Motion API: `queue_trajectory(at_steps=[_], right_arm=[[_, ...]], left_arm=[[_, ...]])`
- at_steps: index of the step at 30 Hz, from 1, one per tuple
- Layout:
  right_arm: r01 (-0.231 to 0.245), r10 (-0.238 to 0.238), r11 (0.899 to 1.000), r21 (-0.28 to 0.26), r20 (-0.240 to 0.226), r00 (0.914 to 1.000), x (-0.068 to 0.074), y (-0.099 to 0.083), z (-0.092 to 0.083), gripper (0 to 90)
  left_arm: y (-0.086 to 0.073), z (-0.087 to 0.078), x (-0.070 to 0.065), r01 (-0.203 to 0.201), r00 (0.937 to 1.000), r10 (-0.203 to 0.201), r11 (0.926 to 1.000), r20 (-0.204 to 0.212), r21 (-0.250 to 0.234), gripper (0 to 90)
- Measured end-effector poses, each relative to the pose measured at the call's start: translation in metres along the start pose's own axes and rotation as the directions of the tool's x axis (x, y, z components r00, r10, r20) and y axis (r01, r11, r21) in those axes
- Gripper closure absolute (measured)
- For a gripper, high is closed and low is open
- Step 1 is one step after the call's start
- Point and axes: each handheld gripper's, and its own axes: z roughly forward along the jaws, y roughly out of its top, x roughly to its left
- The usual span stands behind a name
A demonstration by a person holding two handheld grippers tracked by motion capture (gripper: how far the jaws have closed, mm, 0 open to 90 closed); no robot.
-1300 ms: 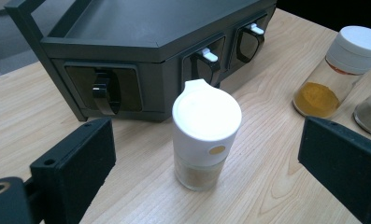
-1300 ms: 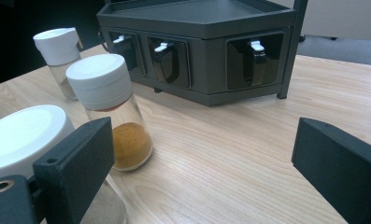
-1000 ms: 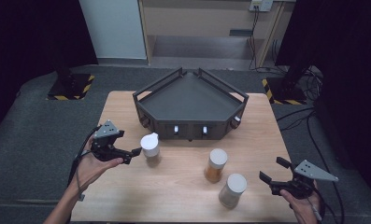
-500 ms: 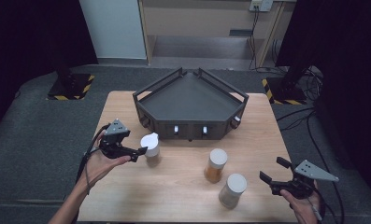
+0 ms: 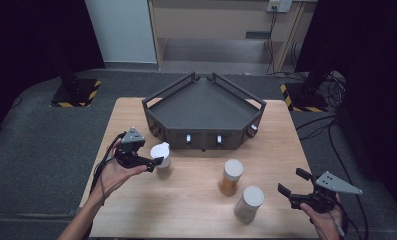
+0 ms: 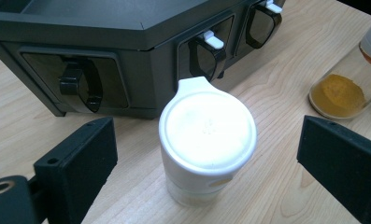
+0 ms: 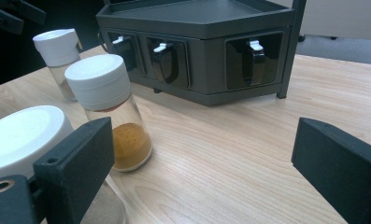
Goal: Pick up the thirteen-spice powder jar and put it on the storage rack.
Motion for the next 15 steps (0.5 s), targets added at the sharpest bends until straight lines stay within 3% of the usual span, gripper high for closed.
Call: queue_trajectory(at_steps=[15], right_arm=[[-0.006, 0.006, 1.000, 0.004, -0.001, 1.0000, -0.001, 0.000, 0.000, 6.7]], left_arm=[[0.004, 0.023, -0.002, -0.004, 1.0000, 0.004, 0.9993, -0.004, 0.037, 4.6]])
